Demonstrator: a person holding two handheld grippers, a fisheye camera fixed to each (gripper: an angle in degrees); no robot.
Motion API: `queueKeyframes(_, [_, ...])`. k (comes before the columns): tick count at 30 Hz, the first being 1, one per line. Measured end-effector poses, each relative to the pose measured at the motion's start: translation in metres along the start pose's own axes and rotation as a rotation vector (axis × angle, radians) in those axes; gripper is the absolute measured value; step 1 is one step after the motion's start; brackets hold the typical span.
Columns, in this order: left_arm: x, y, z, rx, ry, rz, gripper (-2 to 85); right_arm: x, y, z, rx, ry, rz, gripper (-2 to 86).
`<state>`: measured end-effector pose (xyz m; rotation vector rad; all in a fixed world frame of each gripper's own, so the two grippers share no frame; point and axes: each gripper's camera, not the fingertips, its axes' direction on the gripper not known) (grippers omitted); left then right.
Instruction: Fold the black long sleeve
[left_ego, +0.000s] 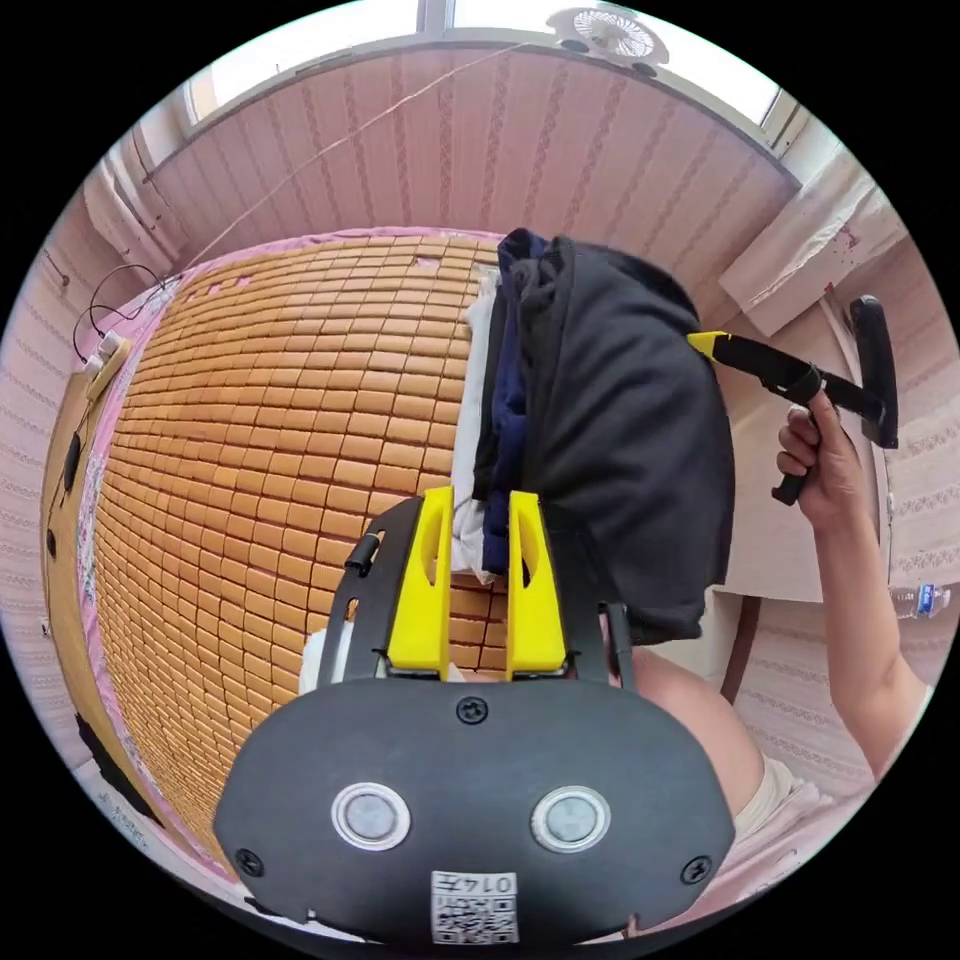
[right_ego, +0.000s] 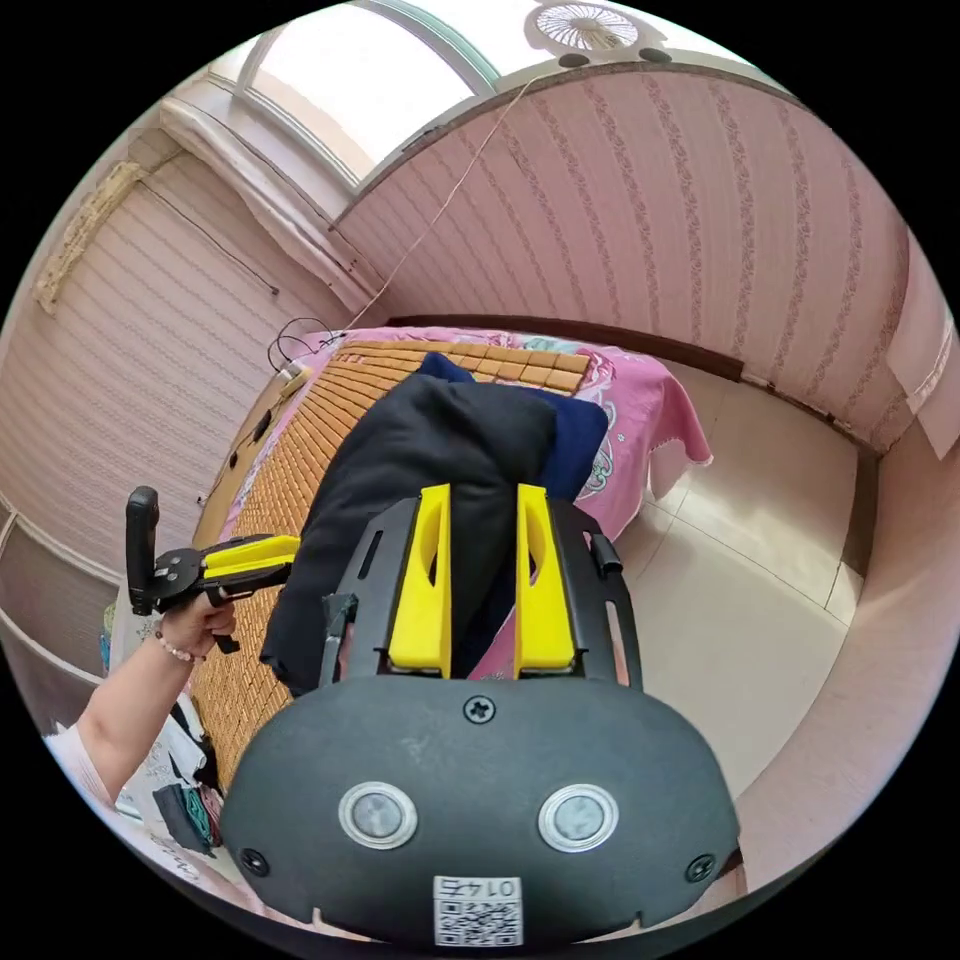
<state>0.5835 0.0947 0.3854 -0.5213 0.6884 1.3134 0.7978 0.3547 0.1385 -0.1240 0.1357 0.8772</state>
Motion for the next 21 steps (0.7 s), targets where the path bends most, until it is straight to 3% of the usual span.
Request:
queueKeyframes(8, [0.006,0.069,-0.046,0.106,0.016,-0.054,7.8,-0.03,0.048,-0.025,0.048,0.017,-0.117,10.7])
queueKeyframes(11, [0.017,0.144,-0.096,0.195,-0.008,-0.062,7.7,-0.071,0.089,-0.052,0.09,0.026,-0.236,11.3])
queueKeyframes(17, [0.07,0.388,-0.207,0.377,-0.135,-0.231,7.2,-0.214,0.209,-0.064,-0.061,-0.039,-0.691,12.8])
queueKeyframes(21, [0.121,0.586,-0.267,0.461,-0.314,-0.535,6.5,-0.345,0.311,-0.058,-0.193,-0.197,-1.073,14.4])
